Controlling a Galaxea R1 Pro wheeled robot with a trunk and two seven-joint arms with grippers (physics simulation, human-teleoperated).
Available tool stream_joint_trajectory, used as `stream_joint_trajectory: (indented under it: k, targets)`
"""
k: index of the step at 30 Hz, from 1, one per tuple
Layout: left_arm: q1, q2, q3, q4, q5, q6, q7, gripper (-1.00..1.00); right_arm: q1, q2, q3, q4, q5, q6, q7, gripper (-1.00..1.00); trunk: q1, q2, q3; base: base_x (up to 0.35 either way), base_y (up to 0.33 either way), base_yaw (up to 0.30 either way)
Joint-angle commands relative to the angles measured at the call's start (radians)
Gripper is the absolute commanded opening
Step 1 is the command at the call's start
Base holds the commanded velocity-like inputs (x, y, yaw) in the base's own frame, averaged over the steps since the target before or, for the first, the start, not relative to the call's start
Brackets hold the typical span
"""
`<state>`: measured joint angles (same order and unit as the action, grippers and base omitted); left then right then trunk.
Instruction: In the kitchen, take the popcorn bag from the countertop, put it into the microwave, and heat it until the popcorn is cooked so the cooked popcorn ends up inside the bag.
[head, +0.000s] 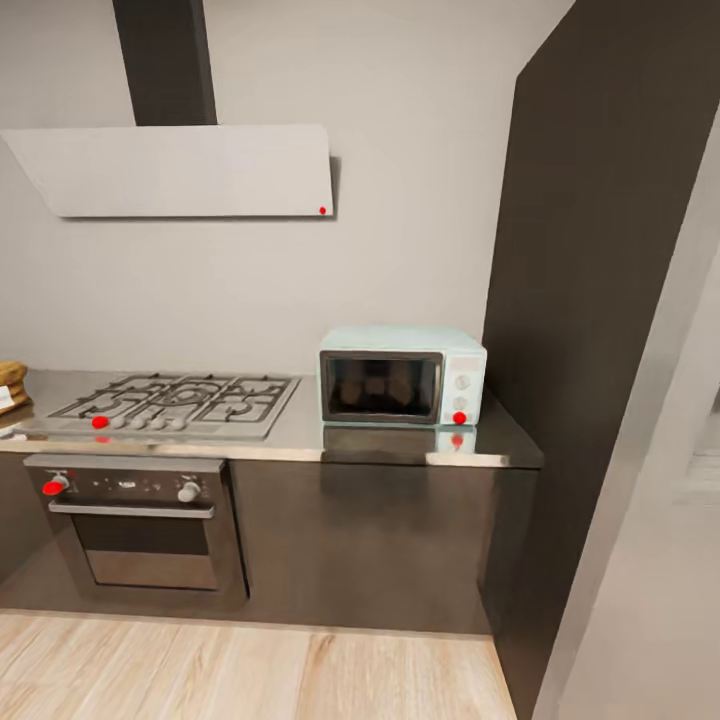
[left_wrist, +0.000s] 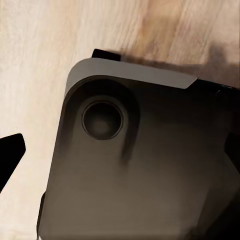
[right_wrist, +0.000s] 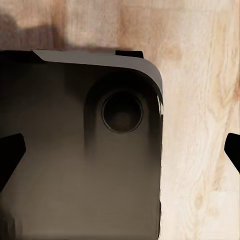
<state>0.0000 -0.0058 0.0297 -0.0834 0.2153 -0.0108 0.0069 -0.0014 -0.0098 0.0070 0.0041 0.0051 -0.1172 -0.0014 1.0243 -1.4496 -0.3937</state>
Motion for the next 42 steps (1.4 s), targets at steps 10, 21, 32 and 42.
stream_joint_trajectory:
  k: [10, 21, 32, 42]
  targets:
    - [0.0, 0.0, 0.002, 0.001, 0.004, -0.001, 0.001, 1.0, 0.0, 0.001, 0.001, 0.0, 0.0, -0.004, 0.0, 1.0, 0.001, 0.0, -0.001, 0.321, 0.128, 0.0]
    - [0.0, 0.0, 0.004, -0.001, 0.006, -0.001, 0.001, 1.0, 0.0, 0.001, -0.003, 0.0, -0.01, -0.003, 0.0, 1.0, 0.001, 0.0, 0.001, 0.064, 0.005, -0.085]
    - [0.0, 0.0, 0.004, -0.001, 0.006, -0.001, 0.001, 1.0, 0.0, 0.001, -0.002, 0.0, -0.005, -0.003, 0.0, 1.0, 0.001, 0.0, 0.004, 0.0, 0.0, -0.13]
    - [0.0, 0.0, 0.004, -0.001, 0.006, -0.001, 0.001, 1.0, 0.0, 0.0, 0.001, 0.0, -0.003, -0.003, 0.0, 1.0, 0.001, 0.0, 0.004, 0.0, 0.0, -0.001]
